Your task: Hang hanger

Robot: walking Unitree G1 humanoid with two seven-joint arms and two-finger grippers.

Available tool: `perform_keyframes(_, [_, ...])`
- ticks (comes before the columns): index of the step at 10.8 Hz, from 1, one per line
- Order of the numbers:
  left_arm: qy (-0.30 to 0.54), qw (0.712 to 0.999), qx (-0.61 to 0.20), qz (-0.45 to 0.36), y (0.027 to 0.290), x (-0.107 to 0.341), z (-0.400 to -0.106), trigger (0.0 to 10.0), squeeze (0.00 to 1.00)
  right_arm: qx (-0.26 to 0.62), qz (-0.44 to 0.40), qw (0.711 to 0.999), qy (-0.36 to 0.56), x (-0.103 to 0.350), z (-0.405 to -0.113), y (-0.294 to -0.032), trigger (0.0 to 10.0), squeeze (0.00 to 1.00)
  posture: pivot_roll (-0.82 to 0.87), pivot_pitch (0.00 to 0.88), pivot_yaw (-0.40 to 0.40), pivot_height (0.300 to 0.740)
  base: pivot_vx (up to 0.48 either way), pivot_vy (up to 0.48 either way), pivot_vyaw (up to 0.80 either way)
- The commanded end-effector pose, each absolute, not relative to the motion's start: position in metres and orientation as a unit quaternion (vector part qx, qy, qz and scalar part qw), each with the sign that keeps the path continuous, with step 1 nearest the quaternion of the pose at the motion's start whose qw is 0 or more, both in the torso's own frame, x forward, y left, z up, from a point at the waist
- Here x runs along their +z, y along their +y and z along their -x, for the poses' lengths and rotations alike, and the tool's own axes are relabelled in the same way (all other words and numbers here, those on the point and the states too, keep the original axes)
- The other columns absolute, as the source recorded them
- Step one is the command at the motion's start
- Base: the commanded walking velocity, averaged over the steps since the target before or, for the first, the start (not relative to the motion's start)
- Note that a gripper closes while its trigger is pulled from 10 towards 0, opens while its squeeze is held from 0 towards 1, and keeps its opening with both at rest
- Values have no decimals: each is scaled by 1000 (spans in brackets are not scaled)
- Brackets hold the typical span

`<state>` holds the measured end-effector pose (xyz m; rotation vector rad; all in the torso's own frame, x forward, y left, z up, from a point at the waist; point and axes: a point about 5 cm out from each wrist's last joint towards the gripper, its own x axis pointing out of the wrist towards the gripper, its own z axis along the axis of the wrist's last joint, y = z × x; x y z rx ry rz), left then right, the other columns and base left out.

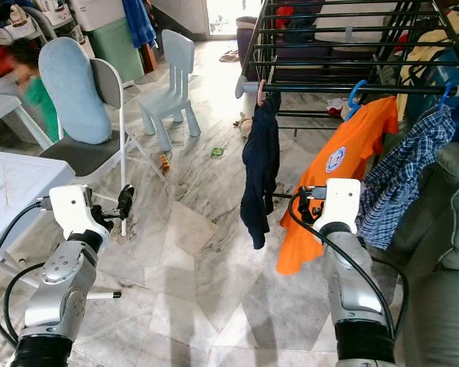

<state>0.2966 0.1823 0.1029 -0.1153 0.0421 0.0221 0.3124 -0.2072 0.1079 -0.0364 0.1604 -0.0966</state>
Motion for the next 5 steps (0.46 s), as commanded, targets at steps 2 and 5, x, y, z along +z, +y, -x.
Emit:
perform_keyframes(2, [21,998,2,53,183,104,-296,10000,0,-49,17,996,79,110,-315,-205,10000,0,-84,0,125,740,0,0,-784])
perform_keyframes(5, [18,998,-6,60,180,104,-295,10000,0,-49,13,996,75,112,-316,-205,10000,0,-89,0,120,740,80,373,-788])
